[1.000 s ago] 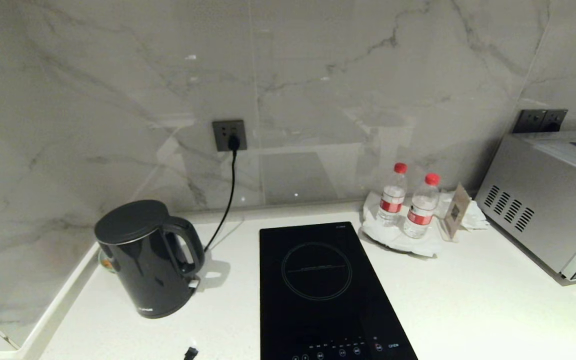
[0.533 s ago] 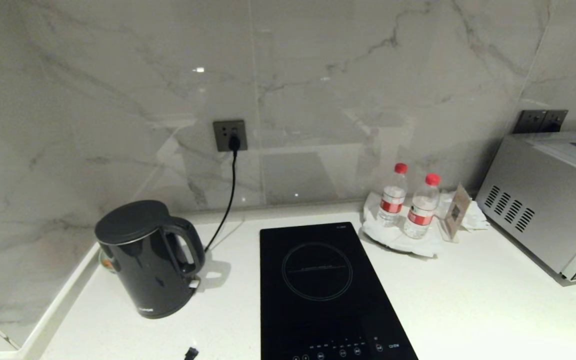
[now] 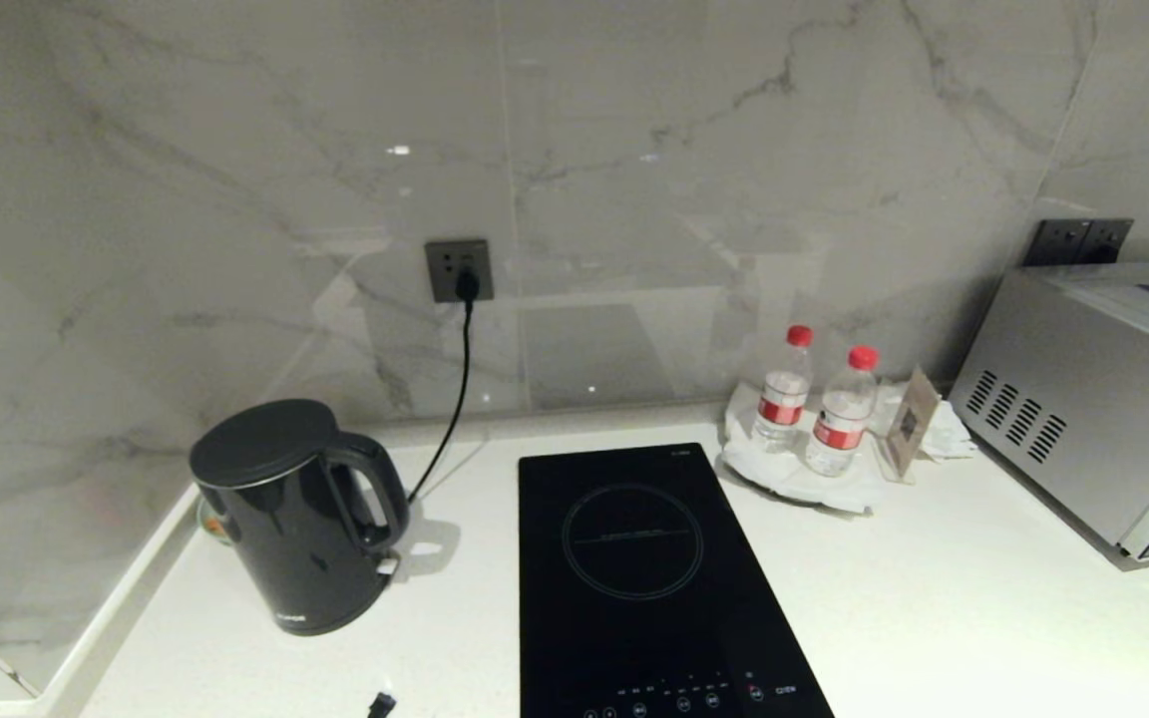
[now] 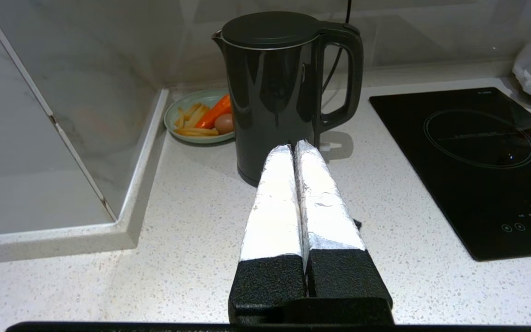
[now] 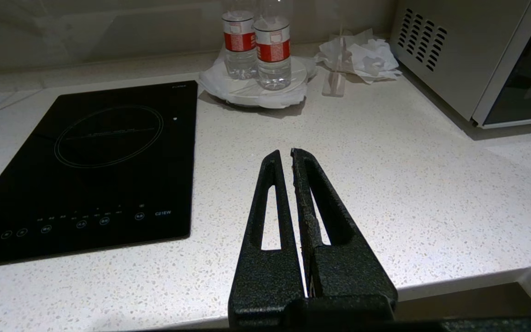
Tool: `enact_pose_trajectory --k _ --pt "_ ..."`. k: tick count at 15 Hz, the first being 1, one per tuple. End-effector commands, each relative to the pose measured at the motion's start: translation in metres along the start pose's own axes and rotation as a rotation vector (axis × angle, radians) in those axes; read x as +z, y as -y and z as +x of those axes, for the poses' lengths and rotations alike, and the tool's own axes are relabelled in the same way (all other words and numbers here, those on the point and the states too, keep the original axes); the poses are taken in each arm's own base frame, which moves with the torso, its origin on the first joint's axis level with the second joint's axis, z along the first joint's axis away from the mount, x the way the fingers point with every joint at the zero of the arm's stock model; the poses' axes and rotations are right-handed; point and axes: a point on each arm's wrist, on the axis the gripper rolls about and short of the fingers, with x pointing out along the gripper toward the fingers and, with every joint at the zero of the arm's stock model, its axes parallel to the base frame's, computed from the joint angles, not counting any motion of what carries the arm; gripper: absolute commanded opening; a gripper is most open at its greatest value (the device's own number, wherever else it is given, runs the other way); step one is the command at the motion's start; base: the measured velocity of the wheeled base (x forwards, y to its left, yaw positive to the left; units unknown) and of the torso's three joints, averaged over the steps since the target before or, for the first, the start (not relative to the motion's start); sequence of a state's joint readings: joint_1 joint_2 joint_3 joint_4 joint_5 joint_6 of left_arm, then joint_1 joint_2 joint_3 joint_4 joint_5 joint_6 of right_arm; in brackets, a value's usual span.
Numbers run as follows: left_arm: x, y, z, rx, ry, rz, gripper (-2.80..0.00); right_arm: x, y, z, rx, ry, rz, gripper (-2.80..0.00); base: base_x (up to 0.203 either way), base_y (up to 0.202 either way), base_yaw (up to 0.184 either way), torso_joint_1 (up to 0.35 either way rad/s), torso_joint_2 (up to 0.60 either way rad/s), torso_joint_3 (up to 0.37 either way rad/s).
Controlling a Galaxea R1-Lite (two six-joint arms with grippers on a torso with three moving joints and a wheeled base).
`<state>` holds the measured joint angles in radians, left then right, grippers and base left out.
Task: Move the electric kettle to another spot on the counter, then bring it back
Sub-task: Pick up the kettle
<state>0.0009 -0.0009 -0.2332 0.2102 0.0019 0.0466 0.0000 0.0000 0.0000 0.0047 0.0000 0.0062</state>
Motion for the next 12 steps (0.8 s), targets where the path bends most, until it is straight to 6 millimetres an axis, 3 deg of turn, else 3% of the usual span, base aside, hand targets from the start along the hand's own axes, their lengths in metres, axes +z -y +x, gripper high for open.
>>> enact_pose_trajectory --k 1,3,6,12 --pt "0.000 0.000 0.000 -0.003 -0.002 0.008 -2.80 0.000 0.000 0.000 0.000 -0.001 0.000 -2.80 0.000 0.000 0.000 0.000 0.00 0.000" --pt "-0.010 0.001 0.004 -0.003 -0.038 0.006 -2.80 0.000 0.000 0.000 0.000 0.000 0.000 -2.80 0.000 0.000 0.000 0.000 0.00 0.000" --pt "-0.039 0.002 0.018 -0.001 -0.073 -0.003 -2.80 0.000 0.000 0.000 0.000 0.000 0.000 -2.80 0.000 0.000 0.000 0.000 0.00 0.000" --pt "-0.039 0.002 0.021 -0.001 -0.025 -0.022 -2.80 0.000 0.000 0.000 0.000 0.000 0.000 -2.80 0.000 0.000 0.000 0.000 0.00 0.000"
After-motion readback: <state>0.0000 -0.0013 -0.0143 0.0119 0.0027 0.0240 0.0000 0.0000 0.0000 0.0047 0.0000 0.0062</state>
